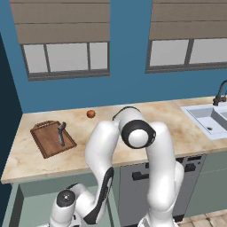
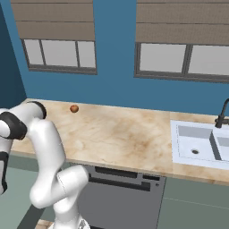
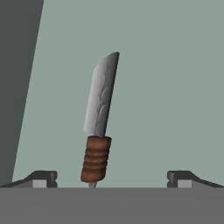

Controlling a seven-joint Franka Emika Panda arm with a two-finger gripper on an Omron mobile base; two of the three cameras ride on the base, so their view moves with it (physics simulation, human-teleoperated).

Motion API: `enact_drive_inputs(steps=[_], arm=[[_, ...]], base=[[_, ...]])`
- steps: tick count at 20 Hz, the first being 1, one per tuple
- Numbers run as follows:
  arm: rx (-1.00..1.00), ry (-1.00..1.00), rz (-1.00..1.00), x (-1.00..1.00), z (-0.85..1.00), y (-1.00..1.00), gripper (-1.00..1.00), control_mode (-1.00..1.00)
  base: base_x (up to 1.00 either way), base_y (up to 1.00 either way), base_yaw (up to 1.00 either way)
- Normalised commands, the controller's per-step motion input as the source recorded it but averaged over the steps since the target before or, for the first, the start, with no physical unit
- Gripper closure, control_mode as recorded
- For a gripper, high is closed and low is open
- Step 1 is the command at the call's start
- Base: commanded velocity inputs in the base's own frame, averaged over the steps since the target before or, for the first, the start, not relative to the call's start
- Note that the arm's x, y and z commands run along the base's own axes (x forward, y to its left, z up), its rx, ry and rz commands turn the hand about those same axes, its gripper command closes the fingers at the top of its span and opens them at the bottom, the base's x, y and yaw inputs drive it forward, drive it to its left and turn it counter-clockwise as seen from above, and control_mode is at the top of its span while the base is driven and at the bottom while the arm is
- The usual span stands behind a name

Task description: Open the drawer on the left and place the cutting tools on the cutting board.

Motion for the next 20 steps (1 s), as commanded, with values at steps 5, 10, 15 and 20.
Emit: enact_drive_inputs(steps=[5, 10, 15, 20], arm=[[0.00, 0.01, 0.00, 0.00, 0.00, 0.00, -1.00, -1.00], [0.00, 0.03, -0.03, -0.02, -0.01, 0.00, -1.00, -1.00], [0.00, 0.06, -0.07, -0.05, -0.05, 0.00, -1.00, -1.00], [0.00, 0.09, -0.07, -0.09, -0.08, 0.00, -1.00, -1.00]], base=[[0.00, 0.00, 0.00], [0.00, 0.00, 0.00], [0.00, 0.00, 0.00], [0.00, 0.00, 0.00]])
